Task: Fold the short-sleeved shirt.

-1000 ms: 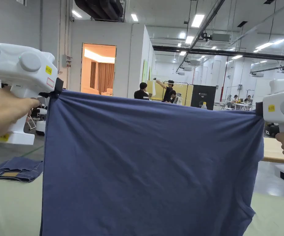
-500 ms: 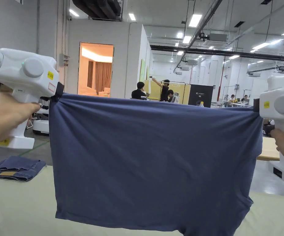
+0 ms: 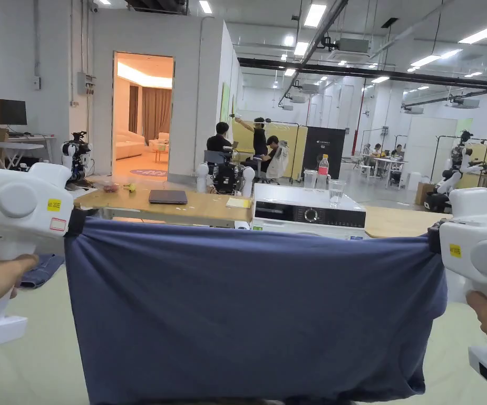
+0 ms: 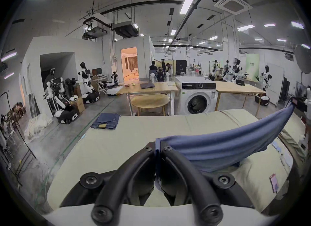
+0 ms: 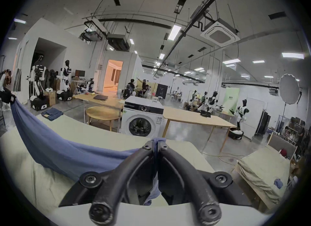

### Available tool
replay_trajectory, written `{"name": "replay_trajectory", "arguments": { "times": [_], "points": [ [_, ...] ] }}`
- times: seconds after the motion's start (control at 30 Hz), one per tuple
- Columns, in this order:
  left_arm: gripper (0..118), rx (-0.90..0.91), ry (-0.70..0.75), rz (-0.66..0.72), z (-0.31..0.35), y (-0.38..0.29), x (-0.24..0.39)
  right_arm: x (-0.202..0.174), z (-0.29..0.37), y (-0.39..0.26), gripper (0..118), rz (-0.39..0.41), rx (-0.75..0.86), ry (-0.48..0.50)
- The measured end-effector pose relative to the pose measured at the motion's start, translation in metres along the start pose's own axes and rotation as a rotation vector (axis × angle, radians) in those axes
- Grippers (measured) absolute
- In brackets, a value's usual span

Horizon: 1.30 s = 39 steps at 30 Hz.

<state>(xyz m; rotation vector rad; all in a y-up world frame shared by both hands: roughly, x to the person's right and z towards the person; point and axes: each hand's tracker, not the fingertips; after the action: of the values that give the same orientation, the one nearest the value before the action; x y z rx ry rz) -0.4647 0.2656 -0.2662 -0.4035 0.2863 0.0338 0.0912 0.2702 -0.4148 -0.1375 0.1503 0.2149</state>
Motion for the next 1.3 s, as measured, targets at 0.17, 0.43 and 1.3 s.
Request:
{"name": "replay_trajectory", "arguments": {
  "times": [0.17,0.43,1.3],
  "points": [
    [0,0.007,-0.008,-0.021,0.039,-0.052,0.005,-0.002,0.047,-0.04,1,0.023,-0.016,0.009],
    [0,-0.081,-0.022,-0.02,0.072,-0.169,0.015,-0.009,0.098,-0.139,1,0.028,-0.176,0.055],
    [0,-0.64,-0.035,0.065,0.057,-0.387,0.017,-0.033,0.113,-0.352,3,0.035,-0.807,0.146]
  ]
}}
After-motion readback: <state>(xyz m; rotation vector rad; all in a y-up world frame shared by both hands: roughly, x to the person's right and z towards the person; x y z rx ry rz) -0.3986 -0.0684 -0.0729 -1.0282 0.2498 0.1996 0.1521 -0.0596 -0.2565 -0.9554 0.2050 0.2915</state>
